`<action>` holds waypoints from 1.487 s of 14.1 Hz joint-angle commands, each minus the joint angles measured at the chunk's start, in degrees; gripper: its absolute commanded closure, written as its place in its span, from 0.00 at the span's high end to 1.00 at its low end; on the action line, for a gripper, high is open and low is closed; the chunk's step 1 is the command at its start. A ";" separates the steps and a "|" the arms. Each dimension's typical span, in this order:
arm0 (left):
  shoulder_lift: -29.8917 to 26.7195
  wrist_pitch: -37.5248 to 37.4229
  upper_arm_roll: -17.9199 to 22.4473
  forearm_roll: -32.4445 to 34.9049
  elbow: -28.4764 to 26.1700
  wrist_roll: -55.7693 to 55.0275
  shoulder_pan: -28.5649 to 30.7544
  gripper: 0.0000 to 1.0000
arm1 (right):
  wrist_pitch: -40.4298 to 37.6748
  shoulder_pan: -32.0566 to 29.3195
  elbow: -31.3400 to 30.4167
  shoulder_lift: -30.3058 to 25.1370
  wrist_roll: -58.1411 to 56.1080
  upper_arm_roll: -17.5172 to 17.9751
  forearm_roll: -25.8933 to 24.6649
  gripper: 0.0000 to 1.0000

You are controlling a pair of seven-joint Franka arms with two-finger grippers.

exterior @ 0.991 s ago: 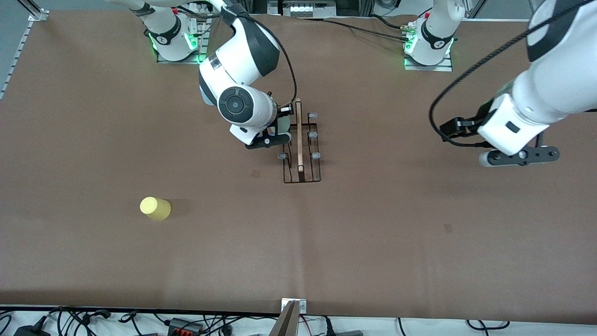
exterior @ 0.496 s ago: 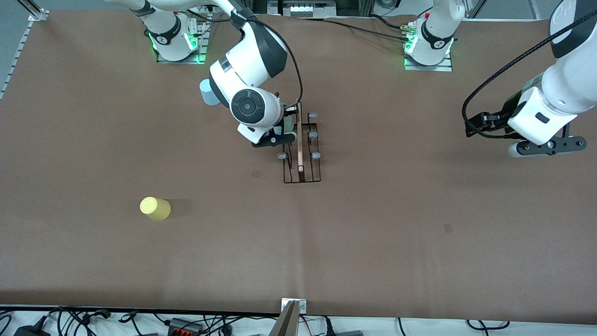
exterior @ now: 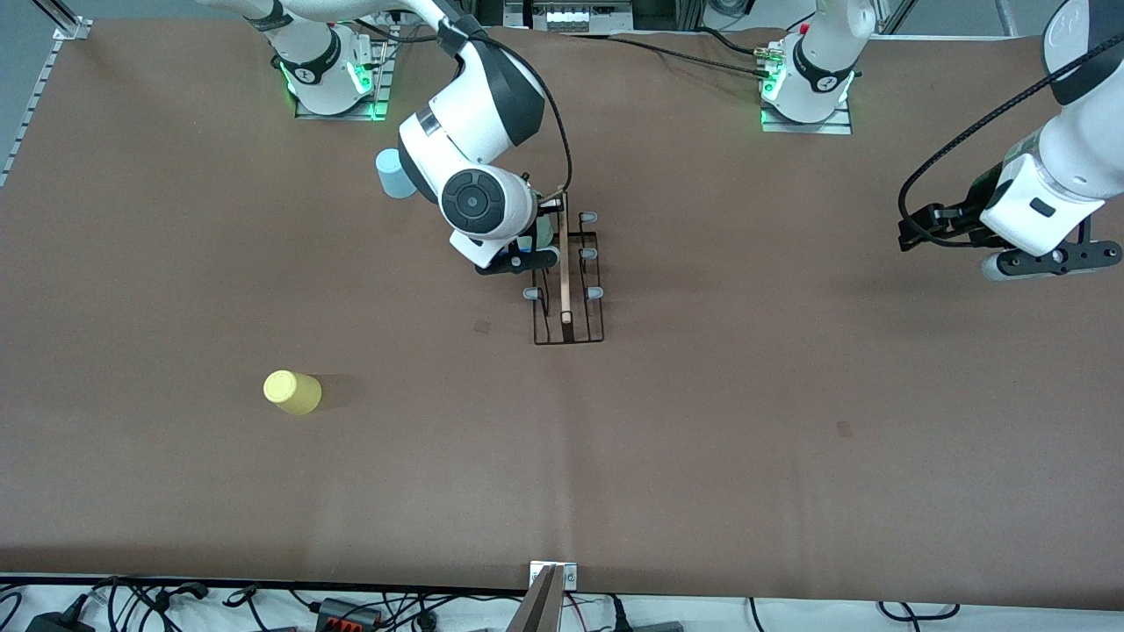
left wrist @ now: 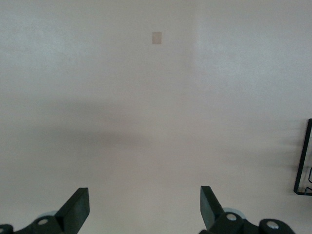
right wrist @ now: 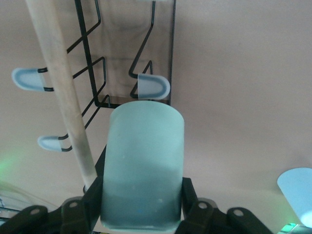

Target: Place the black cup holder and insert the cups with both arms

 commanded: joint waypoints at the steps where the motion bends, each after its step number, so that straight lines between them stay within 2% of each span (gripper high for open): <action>1: -1.66 1.27 0.75 -1.68 -1.21 1.72 0.24 1.00 | -2.59 0.43 0.21 -1.28 1.43 -0.52 0.85 0.23; 14: -1.05 0.66 0.14 -1.68 0.02 1.72 0.24 1.00 | -2.07 0.17 0.03 1.00 0.19 -0.52 1.02 0.23; 21: -1.05 -0.05 0.05 -1.68 0.11 1.72 0.24 1.00 | 1.97 0.34 0.12 3.29 0.28 -0.43 1.64 0.23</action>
